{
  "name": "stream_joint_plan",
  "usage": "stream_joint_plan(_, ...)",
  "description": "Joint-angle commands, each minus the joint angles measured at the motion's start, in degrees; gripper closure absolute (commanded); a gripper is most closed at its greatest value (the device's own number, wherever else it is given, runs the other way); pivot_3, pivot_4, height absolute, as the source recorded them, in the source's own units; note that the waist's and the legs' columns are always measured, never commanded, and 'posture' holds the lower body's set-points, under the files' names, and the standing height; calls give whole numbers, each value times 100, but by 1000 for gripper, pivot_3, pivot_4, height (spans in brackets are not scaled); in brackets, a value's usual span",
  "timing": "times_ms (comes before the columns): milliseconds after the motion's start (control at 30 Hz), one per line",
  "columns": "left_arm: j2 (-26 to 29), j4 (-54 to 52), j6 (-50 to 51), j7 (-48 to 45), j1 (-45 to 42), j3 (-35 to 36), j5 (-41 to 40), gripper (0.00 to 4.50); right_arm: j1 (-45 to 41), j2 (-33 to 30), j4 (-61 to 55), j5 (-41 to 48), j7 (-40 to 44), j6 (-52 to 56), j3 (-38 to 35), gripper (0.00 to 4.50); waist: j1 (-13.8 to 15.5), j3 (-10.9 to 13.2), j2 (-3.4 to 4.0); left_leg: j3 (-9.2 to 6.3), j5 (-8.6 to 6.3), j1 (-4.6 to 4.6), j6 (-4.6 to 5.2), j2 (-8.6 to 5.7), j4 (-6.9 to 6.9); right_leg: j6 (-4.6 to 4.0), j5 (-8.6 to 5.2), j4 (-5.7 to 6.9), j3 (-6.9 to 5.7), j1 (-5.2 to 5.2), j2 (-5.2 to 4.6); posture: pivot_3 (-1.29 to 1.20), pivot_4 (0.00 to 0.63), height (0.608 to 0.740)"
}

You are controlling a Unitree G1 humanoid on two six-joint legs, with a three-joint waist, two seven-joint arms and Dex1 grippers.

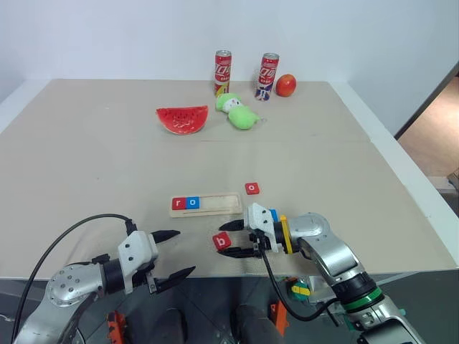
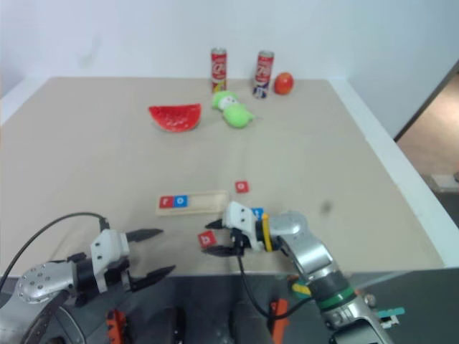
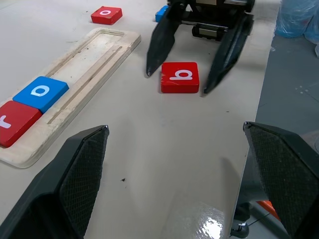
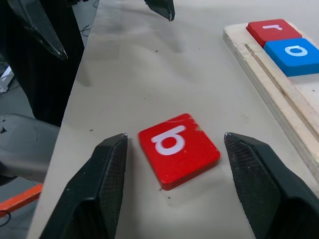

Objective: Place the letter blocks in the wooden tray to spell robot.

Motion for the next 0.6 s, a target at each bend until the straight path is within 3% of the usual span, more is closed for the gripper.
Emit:
stream_joint_plan(33, 73, -68, -58, 33, -69, -12, -1, 0, 143, -73, -308, 23, -186, 251, 35, 2870, 1, 0, 0, 0, 0, 0, 0, -1, 0, 0, 0, -1, 0, 0, 0, 0, 150, 740)
stream_joint_plan(600, 63, -36, -64, 185, -79, 5, -42, 0, 405, -445, -747, 215, -464, 330, -145, 3243, 3, 0, -1, 0, -1, -3, -1, -8, 0, 7, -4, -8, 0, 1, -12, 0, 150, 740)
